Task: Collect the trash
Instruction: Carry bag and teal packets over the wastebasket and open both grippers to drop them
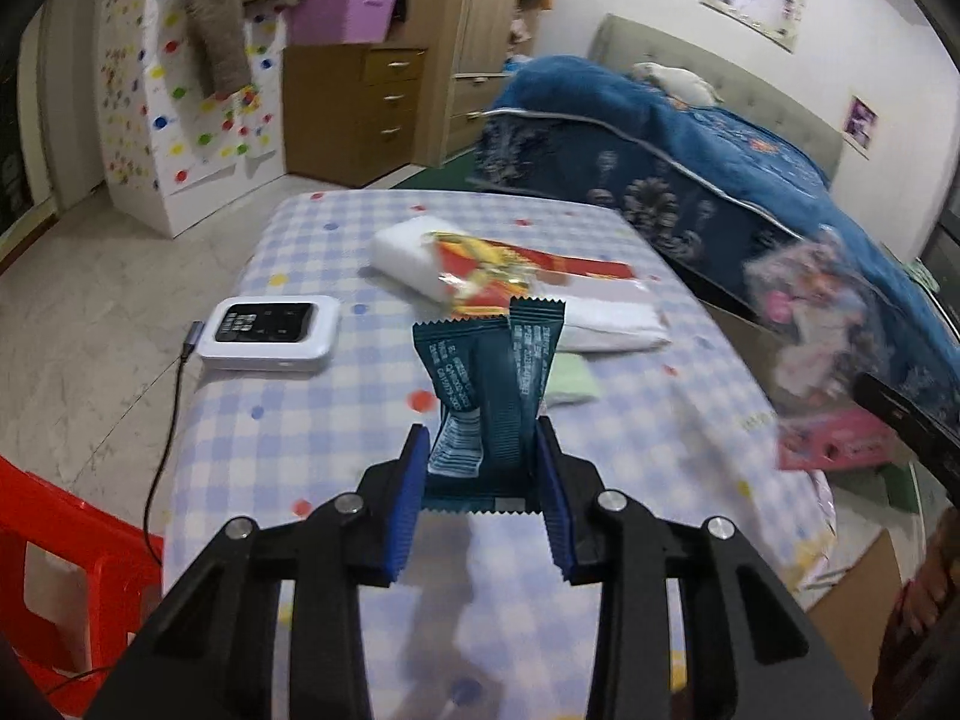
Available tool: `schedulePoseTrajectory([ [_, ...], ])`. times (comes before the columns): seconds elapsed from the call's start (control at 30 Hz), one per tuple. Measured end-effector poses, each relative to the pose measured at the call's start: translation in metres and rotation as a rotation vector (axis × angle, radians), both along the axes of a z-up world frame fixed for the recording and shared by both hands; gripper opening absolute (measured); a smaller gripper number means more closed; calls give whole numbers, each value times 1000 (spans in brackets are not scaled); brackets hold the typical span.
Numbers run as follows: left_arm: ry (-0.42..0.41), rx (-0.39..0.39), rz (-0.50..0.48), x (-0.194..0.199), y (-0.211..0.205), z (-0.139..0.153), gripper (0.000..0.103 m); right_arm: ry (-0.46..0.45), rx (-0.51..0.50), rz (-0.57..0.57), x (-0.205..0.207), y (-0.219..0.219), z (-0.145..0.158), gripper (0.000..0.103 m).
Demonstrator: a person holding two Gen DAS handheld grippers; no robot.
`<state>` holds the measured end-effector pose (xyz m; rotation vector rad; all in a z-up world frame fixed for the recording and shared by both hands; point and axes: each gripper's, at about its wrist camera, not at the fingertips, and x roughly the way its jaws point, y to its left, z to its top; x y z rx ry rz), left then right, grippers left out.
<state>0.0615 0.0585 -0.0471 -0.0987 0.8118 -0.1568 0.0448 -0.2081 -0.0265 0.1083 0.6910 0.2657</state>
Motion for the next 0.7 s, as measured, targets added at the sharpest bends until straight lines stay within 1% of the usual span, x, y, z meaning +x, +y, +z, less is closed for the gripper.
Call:
schedulePoseTrajectory([
  [0.2, -18, -23, -102, -14, -36, 5, 34, 2, 6, -30, -13, -14, 1, 1],
  [0.4, -23, -29, -218, -18, -81, 4, 34, -1, 15, -90, -24, -41, 2, 1],
  [0.57, -12, -4, -336, -17, -136, -3, 34, 19, 18, -151, -35, -69, -6, 1],
  [0.7, -12, 2, -424, -13, -181, -8, 34, 42, 10, -224, -46, -99, -15, 1],
])
